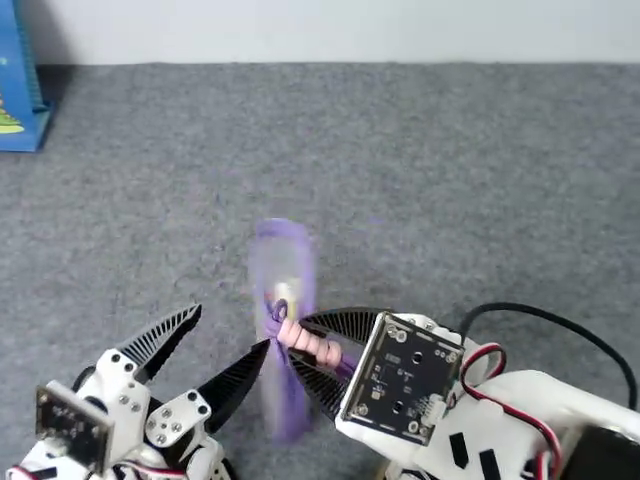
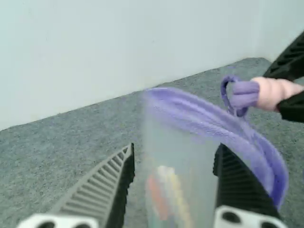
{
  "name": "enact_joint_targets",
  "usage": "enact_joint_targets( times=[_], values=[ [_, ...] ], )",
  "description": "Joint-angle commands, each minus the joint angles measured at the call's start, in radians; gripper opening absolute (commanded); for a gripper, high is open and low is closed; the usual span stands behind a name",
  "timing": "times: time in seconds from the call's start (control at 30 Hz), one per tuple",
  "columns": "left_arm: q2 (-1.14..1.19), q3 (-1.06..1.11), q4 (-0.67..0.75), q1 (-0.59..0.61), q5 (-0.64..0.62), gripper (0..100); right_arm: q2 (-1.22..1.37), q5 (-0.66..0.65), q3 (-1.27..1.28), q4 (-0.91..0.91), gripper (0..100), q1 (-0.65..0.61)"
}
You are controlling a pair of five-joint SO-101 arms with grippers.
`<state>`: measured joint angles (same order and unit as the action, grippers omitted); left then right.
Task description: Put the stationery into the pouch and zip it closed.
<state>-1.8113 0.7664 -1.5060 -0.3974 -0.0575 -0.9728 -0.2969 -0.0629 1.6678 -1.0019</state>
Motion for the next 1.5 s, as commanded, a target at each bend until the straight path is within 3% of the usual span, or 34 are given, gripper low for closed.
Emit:
enact_joint_targets(
  times=[0.0,0.67,1.47],
  values=[
    [-0.005,0.001,0.015,0.005,0.014,27,0.016,0.002,0.003,-0.071,0.8,-0.001],
    [0.002,-0.248,-0.133,-0.003,0.015,27,0.107,0.002,0.002,-0.143,0.8,-0.002],
    [0.002,-0.179,-0.18,0.005,0.012,26,0.177,0.051,-0.003,-0.222,0.8,-0.05]
  ],
)
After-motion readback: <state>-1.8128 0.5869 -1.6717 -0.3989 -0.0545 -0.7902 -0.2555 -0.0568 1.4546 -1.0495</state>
